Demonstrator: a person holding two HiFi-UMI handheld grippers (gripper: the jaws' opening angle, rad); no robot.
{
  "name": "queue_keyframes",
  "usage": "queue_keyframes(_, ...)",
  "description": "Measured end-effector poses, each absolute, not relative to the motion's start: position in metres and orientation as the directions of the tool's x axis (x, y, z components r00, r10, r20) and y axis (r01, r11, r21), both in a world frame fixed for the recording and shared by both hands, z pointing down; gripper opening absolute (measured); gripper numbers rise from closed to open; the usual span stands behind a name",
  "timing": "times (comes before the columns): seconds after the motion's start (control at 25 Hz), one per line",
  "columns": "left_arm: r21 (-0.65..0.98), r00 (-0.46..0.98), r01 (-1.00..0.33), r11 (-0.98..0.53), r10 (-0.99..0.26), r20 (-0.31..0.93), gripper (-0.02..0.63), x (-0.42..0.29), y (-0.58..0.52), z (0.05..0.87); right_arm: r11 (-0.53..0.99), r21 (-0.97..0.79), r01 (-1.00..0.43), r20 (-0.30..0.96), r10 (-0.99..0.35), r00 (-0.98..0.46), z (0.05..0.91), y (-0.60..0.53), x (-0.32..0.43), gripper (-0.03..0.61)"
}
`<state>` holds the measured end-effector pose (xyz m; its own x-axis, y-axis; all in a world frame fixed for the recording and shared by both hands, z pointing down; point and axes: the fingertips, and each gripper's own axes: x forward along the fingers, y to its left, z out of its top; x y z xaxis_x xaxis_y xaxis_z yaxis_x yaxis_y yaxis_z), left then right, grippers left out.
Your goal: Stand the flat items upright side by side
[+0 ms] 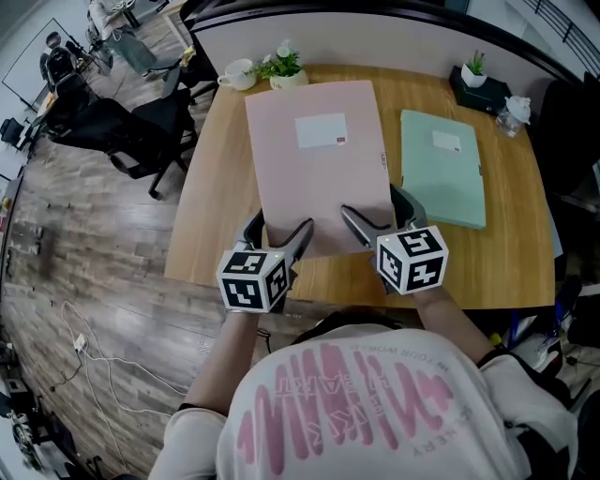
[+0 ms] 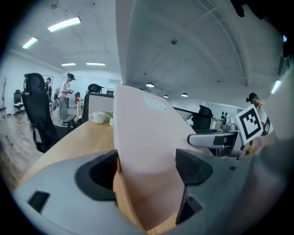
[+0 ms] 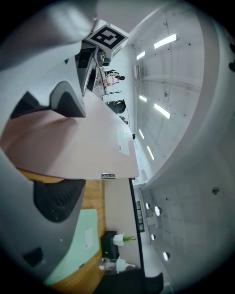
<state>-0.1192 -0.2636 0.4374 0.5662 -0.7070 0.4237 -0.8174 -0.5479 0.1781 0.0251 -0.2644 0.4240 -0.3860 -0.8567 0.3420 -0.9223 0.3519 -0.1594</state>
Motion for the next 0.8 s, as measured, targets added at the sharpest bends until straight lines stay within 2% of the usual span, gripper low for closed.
queue_keyframes(0.16,0.073,0.561,-0.816,-0.573,-0.756,0.337,0.394,-0.136,-0.29,0.427,0.38,-0.078,-0.922,0.221,-0.895,-0.387,0.406,-0.286,0.006,0.415)
queue_keyframes(0.4,0.007,0.592,-0.801,-0.599,-0.79,0.161,0.394,-0.141,-0.31,0.417,0.418,0.017,-0.908,0.062,-0.907,-0.416,0.398,-0.301,0.002,0.407)
queue_keyframes(0.64,-0.028,0.607,-0.793,-0.608,-0.794,0.031,0.394,-0.142,-0.321,0.423,0.497,0.112,-0.86,0.02,-0.867,-0.498,0.414,-0.312,0.0,0.425)
queue_keyframes(0.8,-0.059,0.597,-0.802,-0.595,-0.802,-0.013,0.394,-0.144,-0.33,0.434,0.52,0.194,-0.832,-0.006,-0.848,-0.531,0.425,-0.32,-0.004,0.431)
